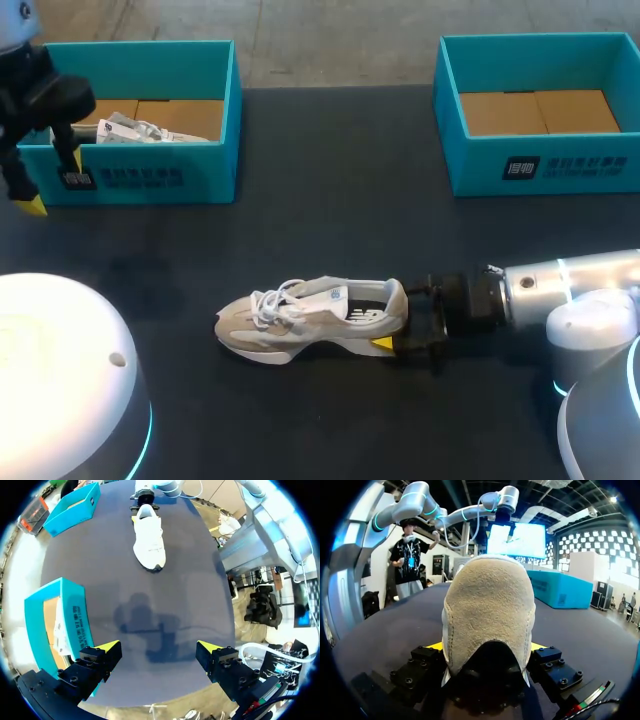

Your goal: Take the shoe out of the shoebox, open the shoe tongue, remove and reinsert the insole, then place the shoe into the shoebox

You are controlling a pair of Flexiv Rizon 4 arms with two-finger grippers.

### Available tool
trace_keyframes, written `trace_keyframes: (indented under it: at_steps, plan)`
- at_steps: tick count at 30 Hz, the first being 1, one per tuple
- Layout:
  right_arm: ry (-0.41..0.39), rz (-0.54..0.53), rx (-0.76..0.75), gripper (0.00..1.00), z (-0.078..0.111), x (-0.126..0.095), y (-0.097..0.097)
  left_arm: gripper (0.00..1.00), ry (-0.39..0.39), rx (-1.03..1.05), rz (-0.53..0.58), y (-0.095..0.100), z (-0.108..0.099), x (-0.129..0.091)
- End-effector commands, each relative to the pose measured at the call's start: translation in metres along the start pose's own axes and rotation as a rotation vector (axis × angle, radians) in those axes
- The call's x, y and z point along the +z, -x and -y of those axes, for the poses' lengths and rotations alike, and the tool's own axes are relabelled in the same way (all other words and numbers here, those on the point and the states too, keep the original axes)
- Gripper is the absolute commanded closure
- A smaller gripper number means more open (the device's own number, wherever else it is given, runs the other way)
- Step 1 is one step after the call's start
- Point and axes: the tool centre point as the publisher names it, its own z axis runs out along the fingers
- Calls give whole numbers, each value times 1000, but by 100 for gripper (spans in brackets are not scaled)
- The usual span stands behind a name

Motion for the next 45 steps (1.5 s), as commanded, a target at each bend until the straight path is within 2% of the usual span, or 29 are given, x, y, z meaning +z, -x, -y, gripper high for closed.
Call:
trace_keyframes:
  at_steps: [1,5,7,8,11,14,15,19,33,37,41,45]
  plan:
    - [-6,-1,1,100,-1,2,0,0,23,-97,15,-8,13,7]
    - [-6,-1,1,100,-1,2,0,0,41,-383,-11,-23,37,19]
    - [-6,-1,1,100,-1,2,0,0,-11,-471,-74,-30,44,20]
    - [-6,-1,1,100,-1,2,0,0,-19,-511,-146,-37,51,21]
    - [-6,-1,1,100,-1,2,0,0,-47,-622,-202,-54,65,23]
    - [-6,-1,1,100,-1,2,0,0,-66,-694,-175,-68,76,23]
    - [-6,-1,1,100,-1,2,0,0,-79,-729,-123,-75,81,23]
    - [-6,-1,1,100,-1,2,0,0,-96,-774,-31,-90,97,25]
    - [-6,-1,1,100,-1,2,0,0,-96,-774,-31,-90,97,25]
    - [-6,-1,1,100,-1,2,0,0,-41,-923,-48,-98,113,44]
    - [-6,-1,1,100,-1,2,0,0,18,-1020,-35,-101,128,53]
    - [-6,-1,1,100,-1,2,0,0,0,-1150,14,-103,137,55]
